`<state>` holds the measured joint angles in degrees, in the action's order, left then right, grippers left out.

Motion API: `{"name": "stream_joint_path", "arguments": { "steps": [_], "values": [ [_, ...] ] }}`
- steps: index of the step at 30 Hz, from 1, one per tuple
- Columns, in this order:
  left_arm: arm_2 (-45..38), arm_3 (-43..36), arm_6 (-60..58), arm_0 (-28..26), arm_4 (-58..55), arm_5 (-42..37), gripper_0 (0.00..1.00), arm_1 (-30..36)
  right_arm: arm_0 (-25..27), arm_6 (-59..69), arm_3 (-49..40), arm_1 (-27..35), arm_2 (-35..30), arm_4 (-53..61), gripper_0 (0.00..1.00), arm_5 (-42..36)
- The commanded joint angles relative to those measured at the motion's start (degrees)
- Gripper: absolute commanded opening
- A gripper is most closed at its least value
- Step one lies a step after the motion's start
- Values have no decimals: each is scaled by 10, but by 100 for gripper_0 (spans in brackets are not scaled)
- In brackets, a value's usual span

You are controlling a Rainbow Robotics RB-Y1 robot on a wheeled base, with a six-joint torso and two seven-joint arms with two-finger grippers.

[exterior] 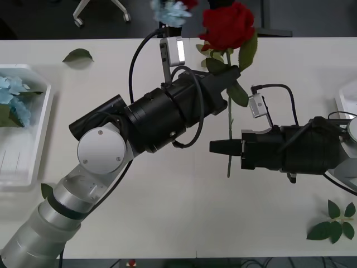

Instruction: Place the red flowers into the right box and the blue flowers into the left box. If a person shows an open palm, hand one flower to the person first, then continue sorting.

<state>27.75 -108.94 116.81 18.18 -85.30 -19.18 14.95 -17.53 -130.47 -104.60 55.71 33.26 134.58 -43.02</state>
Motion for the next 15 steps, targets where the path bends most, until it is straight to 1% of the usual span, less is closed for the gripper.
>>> {"name": "stream_joint_path", "arguments": {
  "steps": [1,4,7,11,15],
  "values": [
    [0,-11,-1,11,-10,4,100,-3,-10,20,-17,2,-11,2,0,-1],
    [0,-12,1,11,-25,0,100,6,-12,21,-17,5,-12,2,0,-1],
    [-11,-14,2,11,-39,-22,100,17,-13,23,-17,10,-17,2,0,-1],
    [-58,-18,0,5,-66,-93,100,36,-14,34,-14,26,-43,2,0,-7],
    [-107,-18,-4,2,-97,-165,100,55,-14,42,9,45,-74,-6,0,-25]
  ]
}}
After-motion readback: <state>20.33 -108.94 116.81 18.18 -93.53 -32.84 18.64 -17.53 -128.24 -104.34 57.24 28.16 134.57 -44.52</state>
